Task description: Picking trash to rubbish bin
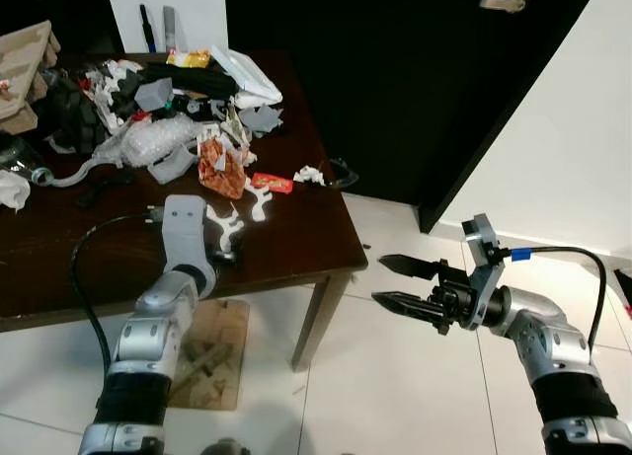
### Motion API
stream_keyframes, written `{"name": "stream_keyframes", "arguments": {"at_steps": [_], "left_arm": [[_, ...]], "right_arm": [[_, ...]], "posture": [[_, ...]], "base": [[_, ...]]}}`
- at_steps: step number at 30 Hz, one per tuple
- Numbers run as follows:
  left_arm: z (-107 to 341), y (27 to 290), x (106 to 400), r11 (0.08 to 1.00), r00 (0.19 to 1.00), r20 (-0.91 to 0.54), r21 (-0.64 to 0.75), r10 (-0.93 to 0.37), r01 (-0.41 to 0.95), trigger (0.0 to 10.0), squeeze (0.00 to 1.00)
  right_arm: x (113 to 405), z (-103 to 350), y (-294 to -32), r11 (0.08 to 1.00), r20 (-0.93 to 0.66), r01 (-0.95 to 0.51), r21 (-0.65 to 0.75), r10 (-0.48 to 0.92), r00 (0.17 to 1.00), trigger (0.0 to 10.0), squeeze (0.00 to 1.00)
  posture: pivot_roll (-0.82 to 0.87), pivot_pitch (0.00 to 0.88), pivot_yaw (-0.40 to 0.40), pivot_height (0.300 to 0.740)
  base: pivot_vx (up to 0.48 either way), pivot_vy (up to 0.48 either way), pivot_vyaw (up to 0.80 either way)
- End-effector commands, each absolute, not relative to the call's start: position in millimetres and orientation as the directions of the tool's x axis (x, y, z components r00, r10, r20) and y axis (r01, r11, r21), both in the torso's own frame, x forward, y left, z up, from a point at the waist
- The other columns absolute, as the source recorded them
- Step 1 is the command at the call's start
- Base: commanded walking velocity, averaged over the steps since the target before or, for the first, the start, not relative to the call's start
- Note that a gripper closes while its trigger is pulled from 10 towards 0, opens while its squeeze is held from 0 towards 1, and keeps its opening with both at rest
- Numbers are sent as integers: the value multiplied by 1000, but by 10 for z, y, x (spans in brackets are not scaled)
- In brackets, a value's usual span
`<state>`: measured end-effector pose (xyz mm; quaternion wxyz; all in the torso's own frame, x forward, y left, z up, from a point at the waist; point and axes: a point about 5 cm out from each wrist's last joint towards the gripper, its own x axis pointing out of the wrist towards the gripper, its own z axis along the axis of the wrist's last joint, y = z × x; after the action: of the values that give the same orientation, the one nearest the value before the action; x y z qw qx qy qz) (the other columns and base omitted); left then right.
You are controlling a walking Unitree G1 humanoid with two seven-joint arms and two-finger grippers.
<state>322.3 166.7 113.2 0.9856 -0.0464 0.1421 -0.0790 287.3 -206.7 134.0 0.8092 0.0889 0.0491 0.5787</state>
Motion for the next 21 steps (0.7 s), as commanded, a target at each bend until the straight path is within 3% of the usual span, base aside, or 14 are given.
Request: {"name": "stream_keyframes", "arguments": {"at_steps": [1,7,15,16,17,18,21], "left_arm": [[912,1682,3156,986,919,-365,-125,-152,114,10000,0],[909,1683,3171,984,920,-358,-128,-161,122,10000,0],[794,1675,3202,982,881,-441,-147,-172,118,10000,0],[780,1681,3208,982,875,-455,-155,-167,107,6314,0],[780,1681,3208,982,875,-455,-155,-167,107,6314,0],[772,1678,3211,980,868,-465,-172,-172,102,0,0],[768,1666,3210,976,860,-476,-190,-183,103,0,0]], "right_arm": [[2829,1276,-2024,303,16,-926,227,949,314,10000,0],[2819,1277,-1986,295,17,-928,227,952,307,10000,0],[2866,1257,-1950,359,-17,-913,195,932,363,10000,0],[2864,1255,-1947,361,-18,-912,194,931,365,10000,0],[2864,1255,-1947,361,-18,-912,194,931,365,10000,0],[2860,1258,-1942,361,-17,-912,194,931,365,10000,0],[2852,1269,-1937,356,-13,-914,194,933,360,10000,0]], "posture": [[141,167,-65,740],[139,153,-62,740],[135,150,-59,740],[135,150,-59,740],[135,150,-59,740],[136,153,-56,740],[136,157,-57,740]], "base": [[0,0,0],[0,0,0],[0,0,0],[0,0,0],[0,0,0],[0,0,0],[0,0,0]]}}
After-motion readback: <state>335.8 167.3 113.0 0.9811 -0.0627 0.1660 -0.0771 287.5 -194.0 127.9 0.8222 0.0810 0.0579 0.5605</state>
